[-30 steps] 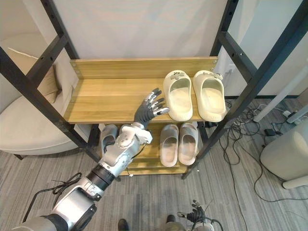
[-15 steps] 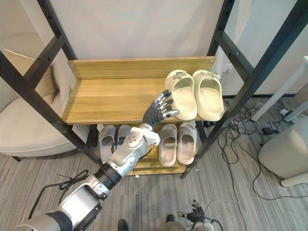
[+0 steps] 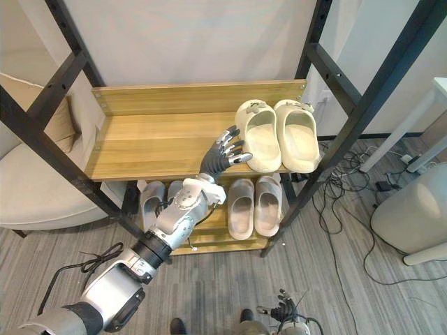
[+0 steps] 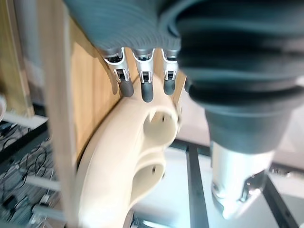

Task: Organize the slippers on the shoe rack

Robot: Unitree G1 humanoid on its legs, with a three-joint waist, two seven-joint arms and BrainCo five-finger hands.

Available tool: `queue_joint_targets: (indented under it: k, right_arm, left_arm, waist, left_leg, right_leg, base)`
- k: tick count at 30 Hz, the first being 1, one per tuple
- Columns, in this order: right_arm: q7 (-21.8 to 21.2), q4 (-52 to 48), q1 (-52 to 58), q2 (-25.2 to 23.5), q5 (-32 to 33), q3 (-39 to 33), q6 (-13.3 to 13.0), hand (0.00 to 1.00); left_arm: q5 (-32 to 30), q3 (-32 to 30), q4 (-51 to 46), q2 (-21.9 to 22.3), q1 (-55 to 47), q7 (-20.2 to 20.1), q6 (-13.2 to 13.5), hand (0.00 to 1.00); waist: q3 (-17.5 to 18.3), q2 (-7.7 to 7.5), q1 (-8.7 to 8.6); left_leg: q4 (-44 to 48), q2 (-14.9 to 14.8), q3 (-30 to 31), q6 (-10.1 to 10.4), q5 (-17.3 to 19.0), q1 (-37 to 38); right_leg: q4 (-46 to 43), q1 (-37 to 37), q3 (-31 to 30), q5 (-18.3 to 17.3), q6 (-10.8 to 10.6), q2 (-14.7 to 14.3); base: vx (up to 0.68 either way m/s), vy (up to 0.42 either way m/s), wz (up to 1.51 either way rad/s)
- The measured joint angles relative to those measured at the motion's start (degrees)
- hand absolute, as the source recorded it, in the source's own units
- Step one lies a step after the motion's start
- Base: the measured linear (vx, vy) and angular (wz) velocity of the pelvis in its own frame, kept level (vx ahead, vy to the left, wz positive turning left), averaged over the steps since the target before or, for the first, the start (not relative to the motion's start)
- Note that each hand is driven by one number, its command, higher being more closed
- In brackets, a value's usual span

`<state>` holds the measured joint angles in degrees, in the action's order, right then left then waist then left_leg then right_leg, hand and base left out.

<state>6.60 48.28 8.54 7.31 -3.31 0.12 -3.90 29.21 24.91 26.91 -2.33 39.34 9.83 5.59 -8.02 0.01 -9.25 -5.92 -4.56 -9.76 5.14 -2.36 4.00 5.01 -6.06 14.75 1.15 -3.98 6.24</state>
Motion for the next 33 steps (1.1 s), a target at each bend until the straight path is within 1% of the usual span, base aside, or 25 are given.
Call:
queue_joint_targets:
  k: [3,6,9,10,11,12,14,15,16,18,19,24,27,28,31,33]
  right_arm:
    - [-0.85,0.00,-0.21,0.03,0.04,0.16,-0.01,0.00]
    - [-1.36,0.00,-0.22,0.11,0.05,0.35,-0.01,0.00]
    - [-1.72,0.01,-0.17,0.17,0.05,0.42,-0.01,0.00]
    - [-1.84,0.02,-0.23,0.35,0.05,0.70,-0.01,0.00]
    - [-1.97,0.03,-0.26,0.61,0.05,0.72,-0.03,0.00]
    - [-1.99,0.03,-0.29,0.60,0.05,0.74,-0.04,0.00]
    - [-2.03,0.03,-0.48,0.74,0.05,1.17,-0.04,0.00]
    - [-2.09,0.03,-0.46,0.77,0.03,1.25,-0.06,0.00]
    - [-2.14,0.07,-0.39,0.94,0.02,1.29,-0.06,0.00]
    - [-2.18,0.12,-0.36,1.21,0.00,1.85,-0.07,0.00]
    - [-2.34,0.26,-0.37,1.54,-0.04,2.42,-0.07,0.00]
    - [-3.21,2.49,-1.10,1.40,-0.15,2.39,-0.19,0.00]
    - [-3.26,2.66,-1.10,1.29,-0.55,2.39,-0.19,0.00]
    - [-3.27,2.69,-1.11,1.28,-0.61,2.38,-0.18,0.00]
    - [-3.46,2.70,-1.19,0.15,-0.75,2.39,-0.22,0.00]
    - [-3.63,2.70,-1.42,-0.69,-0.76,2.44,-0.26,0.00]
  left_arm:
    - [0.00,-0.75,-5.98,-3.73,-0.85,-0.13,-0.10,0.00]
    - [0.03,-1.35,-11.88,-5.51,-2.85,-0.43,0.18,0.00]
    - [0.05,-1.21,-18.06,-6.52,-6.60,-1.87,0.24,0.00]
    - [0.06,-0.93,-21.45,-7.48,-9.14,-2.75,0.32,0.00]
    - [0.12,-0.58,-24.10,-8.22,-11.52,-3.50,0.33,0.00]
    - [0.17,-0.55,-25.11,-8.45,-12.66,-4.03,0.35,0.00]
    - [0.43,-0.26,-29.52,-10.43,-18.35,-5.86,0.35,0.00]
    - [0.57,-0.25,-30.17,-10.65,-19.50,-6.51,0.35,0.00]
    - [0.76,-0.42,-31.78,-11.40,-22.50,-7.68,0.34,0.00]
    - [0.69,-0.51,-33.35,-11.92,-25.10,-8.02,0.36,0.00]
    - [0.05,-1.12,-34.49,-12.28,-28.35,-8.80,0.37,0.00]
    - [-1.34,-6.13,-33.99,-12.61,-40.79,-10.03,0.31,0.00]
    - [-3.37,-8.15,-32.85,-12.64,-46.37,-10.71,0.29,0.00]
    - [-3.78,-8.42,-32.34,-12.65,-47.12,-11.02,0.29,0.00]
    - [-8.40,-10.22,-26.51,-12.23,-50.74,-11.63,0.28,0.00]
    - [-11.46,-11.84,-19.70,-11.48,-51.62,-11.67,0.26,0.00]
  waist:
    - [0.00,0.00,0.29]
    - [0.00,0.00,1.27]
    - [0.01,0.01,2.02]
    - [0.01,0.02,2.76]
    - [0.04,0.06,3.13]
    - [0.06,0.10,3.25]
    - [0.13,0.08,3.71]
    - [0.19,0.05,3.83]
    - [0.33,0.03,4.46]
    - [0.35,-0.01,5.07]
    - [0.39,-0.01,5.73]
    - [1.57,-0.20,7.04]
    - [1.71,-0.34,8.70]
    - [1.79,-0.42,8.88]
    - [2.39,-0.82,9.35]
    - [2.67,-1.14,9.65]
  left_leg:
    - [0.01,0.08,1.15,-0.03,-0.03,-0.01]
    - [0.01,0.21,1.80,-0.15,-0.16,0.07]
    - [0.01,0.30,2.56,-0.17,-0.35,0.16]
    - [0.01,0.27,2.61,-0.15,-0.44,0.27]
    - [0.01,0.24,2.63,-0.14,-0.44,0.49]
    - [0.00,0.23,2.66,-0.14,-0.45,0.56]
    - [-0.01,0.17,2.78,-0.16,-0.46,1.12]
    - [-0.01,0.17,2.84,-0.16,-0.46,1.19]
    - [-0.01,0.17,3.18,-0.16,-0.47,1.19]
    - [-0.01,0.18,3.70,-0.17,-0.47,1.17]
    - [-0.01,0.18,4.04,-0.17,-0.48,1.17]
    - [0.01,0.22,4.29,-0.16,-0.47,1.14]
    - [0.01,0.23,4.47,-0.16,-0.48,1.18]
    - [0.01,0.23,4.52,-0.17,-0.49,1.20]
    - [0.00,0.26,5.20,-0.20,-0.60,1.23]
    - [-0.01,0.30,5.59,-0.21,-0.69,1.23]
  right_leg:
    - [-0.01,-0.41,0.57,-0.06,-0.05,0.02]
    - [-0.01,-0.94,1.28,-0.15,-0.12,0.12]
    - [-0.01,-1.59,2.35,-0.35,-0.08,0.17]
    - [-0.01,-1.81,2.51,-0.39,-0.06,0.15]
    - [-0.04,-2.01,2.53,-0.43,-0.03,0.13]
    - [-0.20,-2.03,2.55,-0.53,-0.01,0.13]
    - [-1.24,-1.98,2.65,-1.23,0.08,0.22]
    - [-1.38,-1.92,2.73,-1.35,0.03,0.25]
    - [-1.60,-1.92,3.05,-1.53,0.04,0.28]
    - [-1.60,-1.97,3.17,-1.54,0.04,0.26]
    - [-1.60,-2.06,3.28,-1.57,0.02,0.25]
    - [-1.60,-2.29,3.40,-1.73,-0.08,0.21]
    - [-1.67,-2.35,3.43,-1.73,-0.09,0.21]
    - [-1.68,-2.38,3.44,-1.75,-0.07,0.21]
    - [-2.43,-2.34,3.59,-2.30,-0.09,0.25]
    - [-3.32,-2.15,3.80,-3.11,-0.17,0.43]
  base:
    - [0.00,0.000,0.11]
    - [-0.01,0.005,0.13]
    - [-0.02,0.003,0.19]
    - [-0.02,0.006,0.07]
    - [-0.03,0.009,0.04]
    - [0.00,0.000,0.00]
    - [-0.03,0.007,0.02]
    - [-0.04,0.005,0.05]
    - [-0.03,0.003,0.07]
    - [-0.02,0.000,0.06]
    - [0.00,-0.002,0.04]
    - [0.01,0.000,0.05]
    - [0.00,0.000,0.00]
    - [0.00,0.000,0.00]
    - [-0.02,0.002,0.09]
    - [-0.02,-0.001,0.10]
